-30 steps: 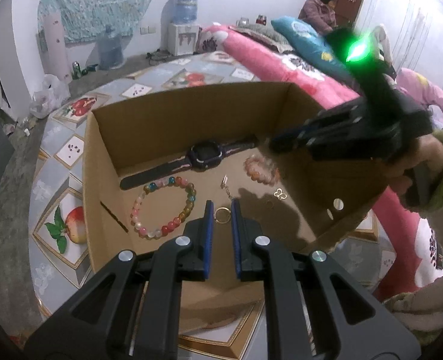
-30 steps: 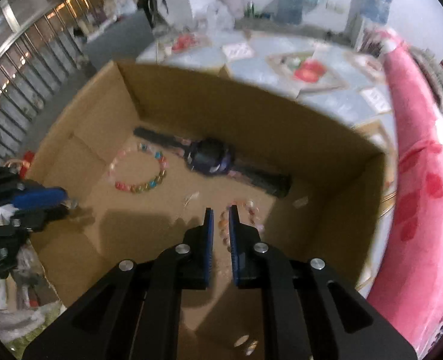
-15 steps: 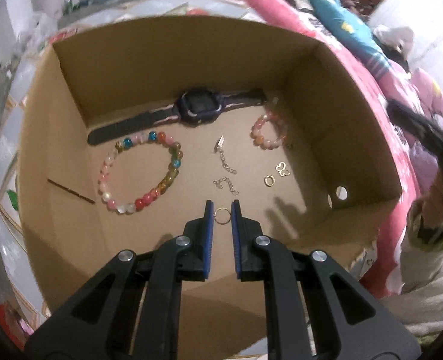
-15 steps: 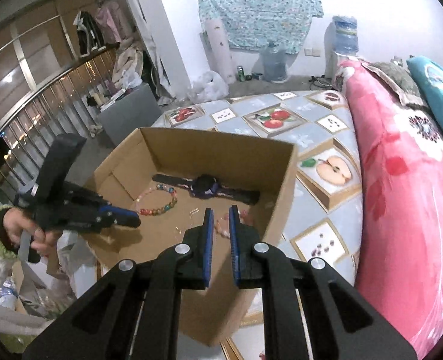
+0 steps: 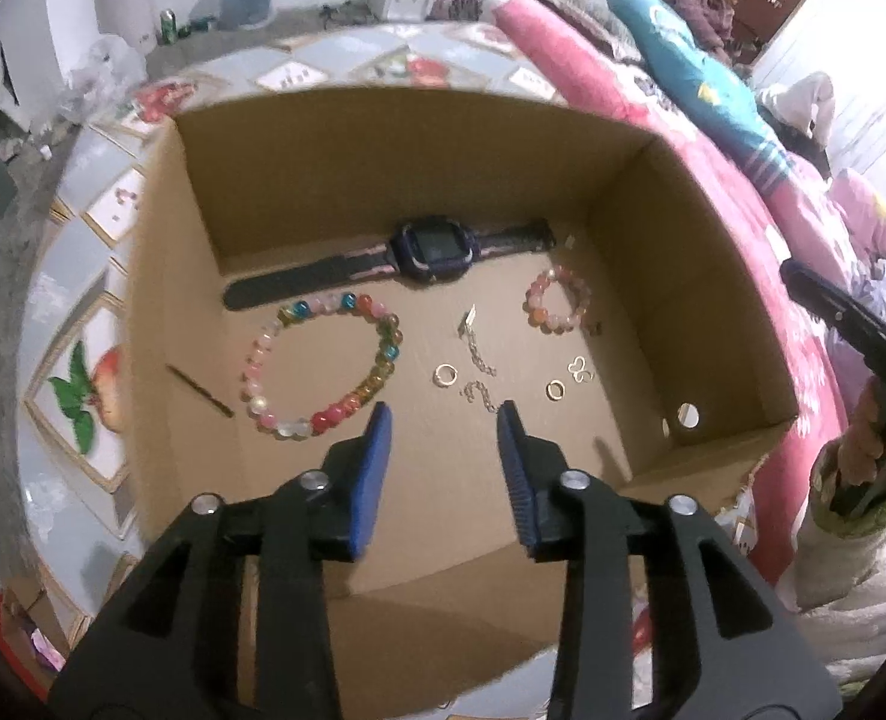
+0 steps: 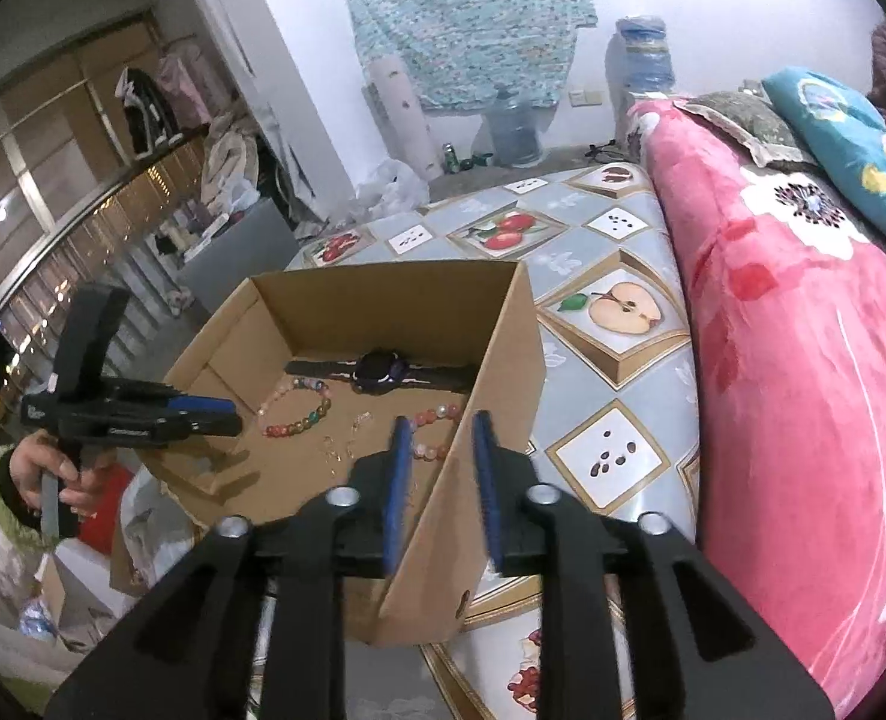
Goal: Organize jewelry
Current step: 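Withdraw both grippers from the box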
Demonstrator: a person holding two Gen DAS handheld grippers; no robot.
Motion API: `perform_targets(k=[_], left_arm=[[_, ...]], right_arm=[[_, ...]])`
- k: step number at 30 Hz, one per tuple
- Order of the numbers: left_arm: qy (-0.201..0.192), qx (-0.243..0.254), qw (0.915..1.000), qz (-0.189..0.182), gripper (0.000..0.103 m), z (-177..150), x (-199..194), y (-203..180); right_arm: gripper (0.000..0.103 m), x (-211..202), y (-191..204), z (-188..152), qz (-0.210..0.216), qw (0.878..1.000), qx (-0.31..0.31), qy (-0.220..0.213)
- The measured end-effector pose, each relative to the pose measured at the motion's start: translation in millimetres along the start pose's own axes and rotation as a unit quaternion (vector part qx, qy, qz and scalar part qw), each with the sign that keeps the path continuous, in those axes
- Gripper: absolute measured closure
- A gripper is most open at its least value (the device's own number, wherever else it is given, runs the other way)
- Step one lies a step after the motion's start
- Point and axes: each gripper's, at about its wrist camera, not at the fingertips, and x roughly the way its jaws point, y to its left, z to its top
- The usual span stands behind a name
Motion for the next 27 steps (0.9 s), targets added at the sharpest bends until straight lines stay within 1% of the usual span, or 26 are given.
perform_targets(k=[1, 3, 5, 6, 8, 10, 11, 13, 14, 17, 19, 20, 21, 24, 27], left_arm=[[-0.011, 0.003, 0.9999, 0.003, 0.066, -2.0, -7.6, -0.3], [-0.034, 0.009, 0.9993, 0.013, 0.057, -5.7, -22.9, -0.5], [-0.065, 0.010, 0.9975, 0.028, 0.043, -11.3, -42.2, 1.4], [-0.078, 0.009, 0.9963, 0.033, 0.040, -14.1, -49.9, 3.2], [-0.109, -0.003, 0.9928, 0.048, 0.029, -22.0, -66.9, 11.1], [-0.125, -0.020, 0.9908, 0.048, 0.022, -27.7, -74.8, 20.8], [-0.128, -0.038, 0.9900, 0.046, 0.019, -31.8, -76.0, 29.4], [-0.119, -0.071, 0.9895, 0.041, 0.019, -37.9, -70.0, 43.5], [-0.103, -0.096, 0.9894, 0.036, 0.019, -41.3, -61.2, 52.5], [-0.066, -0.139, 0.9880, 0.008, 0.019, -49.9, -36.5, 67.4], [-0.053, -0.149, 0.9873, -0.012, 0.019, -54.9, -25.6, 68.6], [-0.048, -0.151, 0.9872, -0.024, 0.019, -56.9, -21.5, 67.0], [-0.042, -0.149, 0.9872, -0.035, 0.019, -58.1, -18.0, 63.9], [-0.043, -0.140, 0.9890, -0.018, 0.018, -59.2, -18.5, 55.6], [-0.046, -0.158, 0.9859, -0.028, 0.018, -59.4, -21.4, 57.6]], right_arm=[[0.068, -2.2, -0.8, -0.7, -0.002, 1.000, 0.005, -0.004], [0.064, -4.8, -2.4, -1.7, -0.006, 1.000, 0.014, -0.009], [0.058, -5.5, -5.6, -3.2, 0.000, 1.000, 0.029, -0.008], [0.054, -4.7, -8.0, -4.9, 0.006, 0.999, 0.041, -0.006], [0.050, -2.8, -11.0, -8.0, 0.013, 0.998, 0.057, -0.001], [0.047, 2.2, -14.6, -14.1, 0.023, 0.997, 0.079, 0.008], [0.047, 5.5, -15.6, -16.0, 0.026, 0.996, 0.087, 0.014], [0.046, 13.6, -16.8, -20.8, 0.029, 0.994, 0.103, 0.027], [0.046, 17.1, -16.5, -22.6, 0.030, 0.993, 0.107, 0.032], [0.045, 30.5, -12.0, -27.2, 0.032, 0.991, 0.112, 0.060], [0.045, 37.5, -3.9, -28.9, 0.048, 0.989, 0.110, 0.084], [0.042, 38.3, 1.1, -28.9, 0.054, 0.989, 0.107, 0.089], [0.042, 37.3, 9.0, -27.5, 0.039, 0.991, 0.094, 0.090], [0.040, 34.4, 18.7, -24.6, 0.017, 0.992, 0.081, 0.093], [0.040, 30.4, 21.8, -21.5, 0.011, 0.992, 0.087, 0.095]])
